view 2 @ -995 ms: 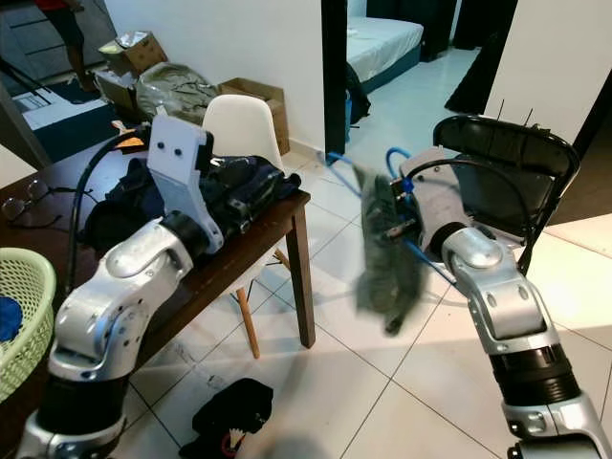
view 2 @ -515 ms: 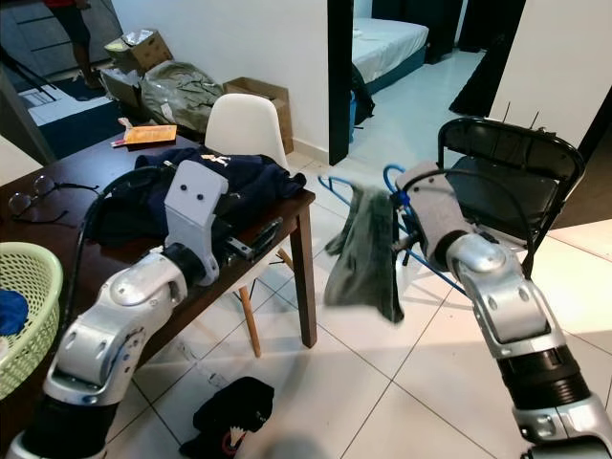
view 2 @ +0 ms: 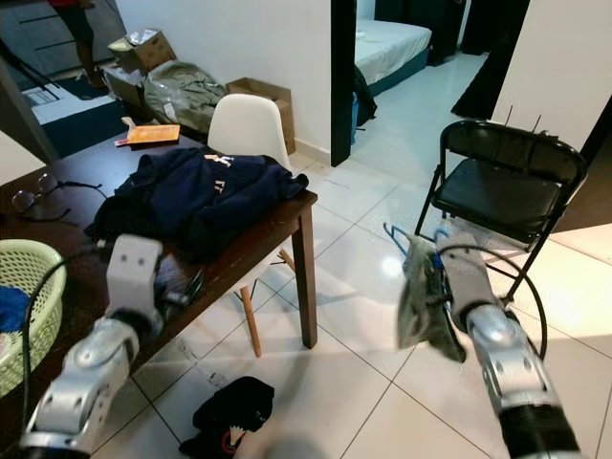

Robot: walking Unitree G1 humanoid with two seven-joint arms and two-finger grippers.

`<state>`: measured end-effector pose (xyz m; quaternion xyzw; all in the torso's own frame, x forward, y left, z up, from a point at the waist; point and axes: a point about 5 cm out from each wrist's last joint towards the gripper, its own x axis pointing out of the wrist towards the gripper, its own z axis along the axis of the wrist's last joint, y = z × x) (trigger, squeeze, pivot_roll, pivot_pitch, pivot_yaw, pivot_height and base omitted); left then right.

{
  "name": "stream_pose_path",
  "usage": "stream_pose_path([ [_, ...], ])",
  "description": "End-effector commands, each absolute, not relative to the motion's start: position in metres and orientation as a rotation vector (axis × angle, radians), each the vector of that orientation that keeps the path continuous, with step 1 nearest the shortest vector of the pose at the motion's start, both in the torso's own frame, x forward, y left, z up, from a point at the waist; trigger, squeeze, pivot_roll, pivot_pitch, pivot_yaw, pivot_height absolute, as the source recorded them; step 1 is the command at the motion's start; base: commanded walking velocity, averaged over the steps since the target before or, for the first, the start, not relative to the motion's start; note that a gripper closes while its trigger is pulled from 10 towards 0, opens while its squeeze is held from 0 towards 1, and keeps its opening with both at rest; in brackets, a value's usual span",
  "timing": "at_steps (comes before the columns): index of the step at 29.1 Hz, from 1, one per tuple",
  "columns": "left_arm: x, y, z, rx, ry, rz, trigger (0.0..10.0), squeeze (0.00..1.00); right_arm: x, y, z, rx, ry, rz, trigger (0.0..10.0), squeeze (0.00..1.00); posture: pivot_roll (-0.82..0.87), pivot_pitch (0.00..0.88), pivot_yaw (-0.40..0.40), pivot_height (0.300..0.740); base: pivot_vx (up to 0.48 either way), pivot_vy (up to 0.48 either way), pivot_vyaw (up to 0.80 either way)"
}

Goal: Hang hanger

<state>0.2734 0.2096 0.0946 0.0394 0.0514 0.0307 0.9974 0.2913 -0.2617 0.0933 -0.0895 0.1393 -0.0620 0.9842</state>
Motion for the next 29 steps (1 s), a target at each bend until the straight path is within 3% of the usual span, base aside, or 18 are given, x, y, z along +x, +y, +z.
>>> stream_pose_path([
  [1, 0.269, 0.213, 0.085, 0.066, 0.126, 0.095, 10.0, 0.0, 0.288, -0.267, 0.094, -0.137, 0.243, -0.161, 10.0, 0.0, 0.02, 0.045, 0.012, 0.735, 0.0, 0.0, 0.0],
  [12, 0.234, 0.187, 0.032, -0.097, 0.299, 0.036, 10.0, 0.0, 0.245, -0.236, 0.044, -0.035, 0.281, -0.096, 10.0, 0.0, 0.03, 0.044, 0.029, 0.735, 0.0, 0.0, 0.0],
  [15, 0.226, 0.186, 0.013, -0.218, 0.359, 0.013, 10.0, 0.0, 0.235, -0.23, 0.034, 0.01, 0.276, -0.082, 10.0, 0.0, 0.03, 0.044, 0.028, 0.735, 0.0, 0.0, 0.0],
  [29, 0.23, 0.181, 0.009, -0.224, 0.359, -0.043, 10.0, 0.0, 0.234, -0.24, 0.019, 0.066, 0.293, -0.087, 10.0, 0.0, 0.05, 0.049, 0.028, 0.735, 0.0, 0.0, 0.0],
])
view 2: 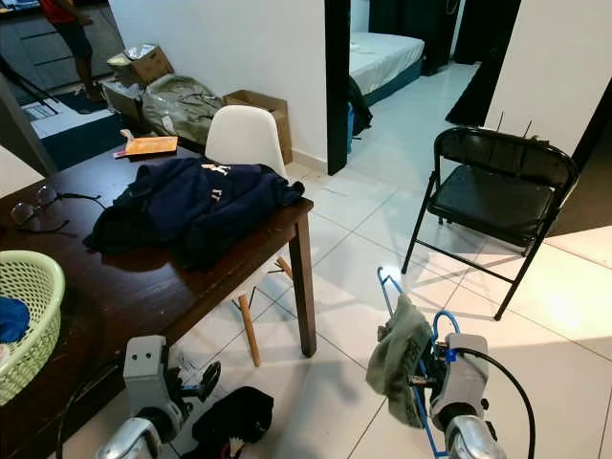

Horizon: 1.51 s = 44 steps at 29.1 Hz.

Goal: Hang hanger

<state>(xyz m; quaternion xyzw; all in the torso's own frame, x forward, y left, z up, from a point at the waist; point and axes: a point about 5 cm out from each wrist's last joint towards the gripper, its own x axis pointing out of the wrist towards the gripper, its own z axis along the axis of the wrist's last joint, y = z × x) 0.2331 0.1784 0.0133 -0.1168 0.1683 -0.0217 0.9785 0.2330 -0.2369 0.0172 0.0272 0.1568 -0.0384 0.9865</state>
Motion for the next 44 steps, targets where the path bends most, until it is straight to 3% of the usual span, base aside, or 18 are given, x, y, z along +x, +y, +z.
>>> stream_pose_path([
  [1, 0.23, 0.181, 0.009, -0.224, 0.359, -0.043, 10.0, 0.0, 0.234, -0.24, 0.019, 0.066, 0.293, -0.087, 10.0, 0.0, 0.05, 0.049, 0.028, 0.735, 0.0, 0.0, 0.0],
  [11, 0.232, 0.182, 0.007, -0.232, 0.348, -0.06, 10.0, 0.0, 0.236, -0.249, 0.012, 0.063, 0.311, -0.094, 10.0, 0.0, 0.04, 0.048, 0.032, 0.735, 0.0, 0.0, 0.0],
  [44, 0.238, 0.178, 0.001, -0.231, 0.34, -0.065, 10.0, 0.0, 0.225, -0.28, -0.01, 0.086, 0.378, -0.118, 10.0, 0.0, 0.03, 0.034, 0.035, 0.735, 0.0, 0.0, -0.8],
])
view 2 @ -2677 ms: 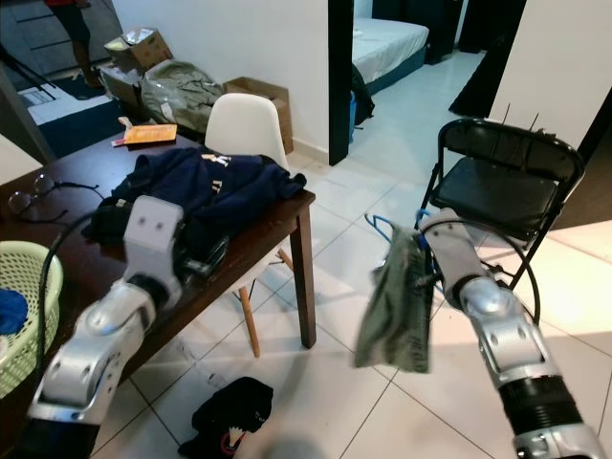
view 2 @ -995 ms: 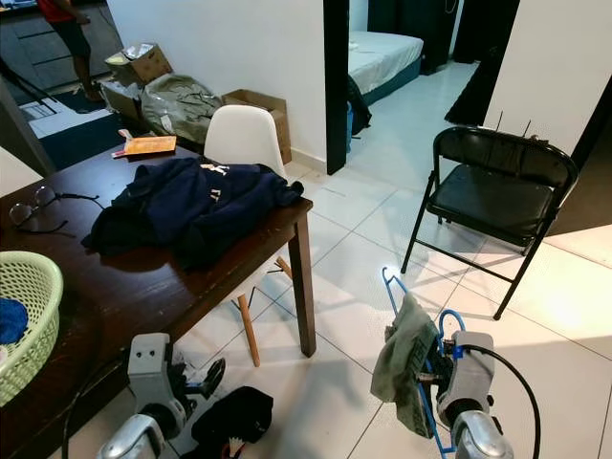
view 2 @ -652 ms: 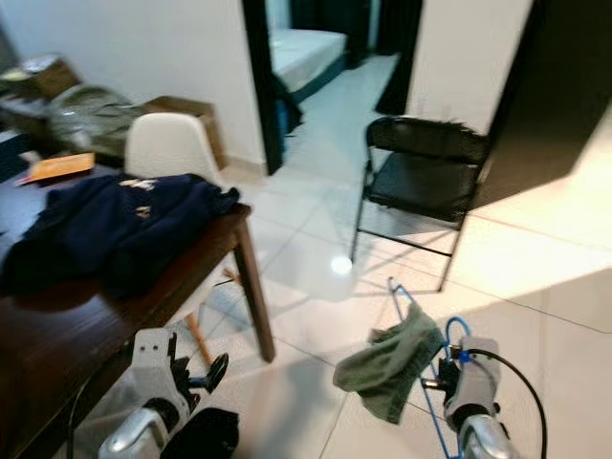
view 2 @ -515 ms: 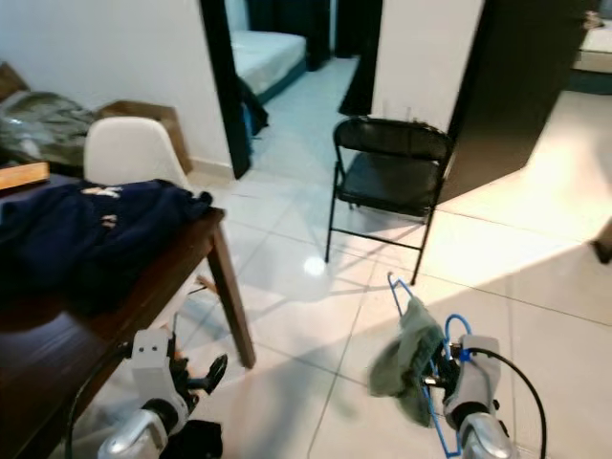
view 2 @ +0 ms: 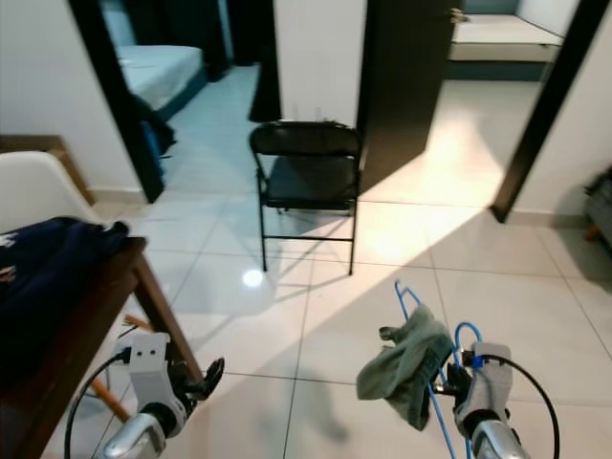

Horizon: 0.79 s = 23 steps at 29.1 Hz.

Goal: Hang hanger

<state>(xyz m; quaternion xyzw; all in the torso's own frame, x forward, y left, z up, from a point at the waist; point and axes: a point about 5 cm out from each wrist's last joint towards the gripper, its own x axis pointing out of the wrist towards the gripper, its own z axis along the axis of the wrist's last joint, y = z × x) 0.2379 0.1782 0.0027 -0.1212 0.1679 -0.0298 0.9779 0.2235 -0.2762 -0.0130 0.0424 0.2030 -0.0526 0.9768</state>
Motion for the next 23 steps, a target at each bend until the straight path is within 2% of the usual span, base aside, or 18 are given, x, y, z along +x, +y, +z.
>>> stream_pose_path([
  [1, 0.238, 0.178, 0.001, -0.231, 0.34, -0.065, 10.0, 0.0, 0.225, -0.28, -0.01, 0.086, 0.378, -0.118, 10.0, 0.0, 0.03, 0.034, 0.035, 0.735, 0.0, 0.0, -0.8],
  [13, 0.239, 0.179, 0.001, -0.228, 0.335, -0.072, 10.0, 0.0, 0.223, -0.279, -0.013, 0.092, 0.382, -0.116, 10.0, 0.0, 0.02, 0.033, 0.036, 0.735, 0.0, 0.0, -0.8],
  [23, 0.239, 0.179, 0.002, -0.224, 0.319, -0.064, 10.0, 0.0, 0.236, -0.26, -0.007, 0.075, 0.322, -0.06, 10.0, 0.0, 0.02, 0.034, 0.029, 0.735, 0.0, 0.0, -0.8],
])
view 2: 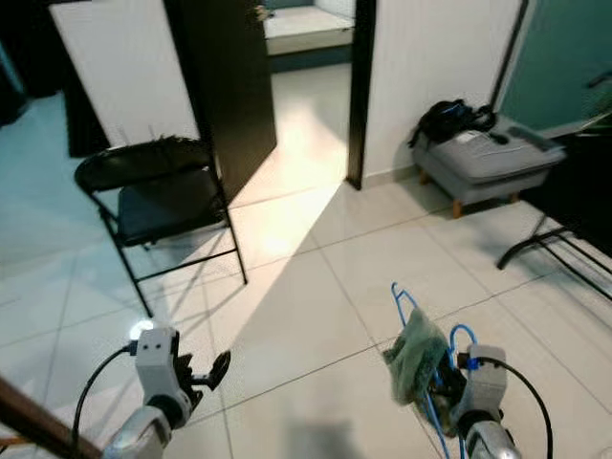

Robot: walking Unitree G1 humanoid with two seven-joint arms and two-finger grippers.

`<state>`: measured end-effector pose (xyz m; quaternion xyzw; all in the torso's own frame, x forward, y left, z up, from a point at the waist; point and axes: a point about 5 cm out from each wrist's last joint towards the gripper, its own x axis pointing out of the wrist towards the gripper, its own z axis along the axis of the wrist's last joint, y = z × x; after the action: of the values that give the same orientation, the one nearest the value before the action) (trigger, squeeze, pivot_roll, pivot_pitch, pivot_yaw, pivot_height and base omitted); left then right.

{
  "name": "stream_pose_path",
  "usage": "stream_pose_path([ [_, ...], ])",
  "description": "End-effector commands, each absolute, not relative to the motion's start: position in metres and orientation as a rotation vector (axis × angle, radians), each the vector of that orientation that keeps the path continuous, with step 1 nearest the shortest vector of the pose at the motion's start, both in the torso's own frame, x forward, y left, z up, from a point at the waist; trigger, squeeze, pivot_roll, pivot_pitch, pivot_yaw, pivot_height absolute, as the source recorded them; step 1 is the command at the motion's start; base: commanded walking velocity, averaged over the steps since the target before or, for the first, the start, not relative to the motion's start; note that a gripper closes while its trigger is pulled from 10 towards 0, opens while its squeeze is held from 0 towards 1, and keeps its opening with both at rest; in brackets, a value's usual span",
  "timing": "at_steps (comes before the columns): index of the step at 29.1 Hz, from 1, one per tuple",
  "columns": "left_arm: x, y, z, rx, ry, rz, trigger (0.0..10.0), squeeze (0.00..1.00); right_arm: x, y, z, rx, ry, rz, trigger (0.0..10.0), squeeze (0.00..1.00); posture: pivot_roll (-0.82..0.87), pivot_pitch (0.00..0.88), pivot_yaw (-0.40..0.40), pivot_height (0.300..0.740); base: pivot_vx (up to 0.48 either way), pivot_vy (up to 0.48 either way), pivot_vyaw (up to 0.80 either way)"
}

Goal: Hang hanger

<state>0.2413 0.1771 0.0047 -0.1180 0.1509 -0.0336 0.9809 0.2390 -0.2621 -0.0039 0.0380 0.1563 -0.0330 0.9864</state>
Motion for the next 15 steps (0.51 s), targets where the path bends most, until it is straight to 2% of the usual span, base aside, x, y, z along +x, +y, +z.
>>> stream_pose_path([
  [1, 0.239, 0.178, 0.002, -0.224, 0.316, -0.064, 10.0, 0.0, 0.236, -0.259, -0.006, 0.07, 0.318, -0.049, 10.0, 0.0, 0.02, 0.034, 0.029, 0.735, 0.0, 0.0, -0.8],
  [11, 0.239, 0.178, 0.003, -0.219, 0.304, -0.065, 10.0, 0.0, 0.241, -0.252, -0.002, 0.021, 0.298, 0.036, 10.0, 0.0, 0.02, 0.034, 0.024, 0.735, 0.0, 0.0, -0.8],
  [15, 0.239, 0.177, 0.003, -0.218, 0.294, -0.063, 10.0, 0.0, 0.246, -0.243, 0.001, 0.017, 0.28, 0.06, 10.0, 0.0, 0.02, 0.035, 0.018, 0.735, 0.0, 0.0, -0.22],
])
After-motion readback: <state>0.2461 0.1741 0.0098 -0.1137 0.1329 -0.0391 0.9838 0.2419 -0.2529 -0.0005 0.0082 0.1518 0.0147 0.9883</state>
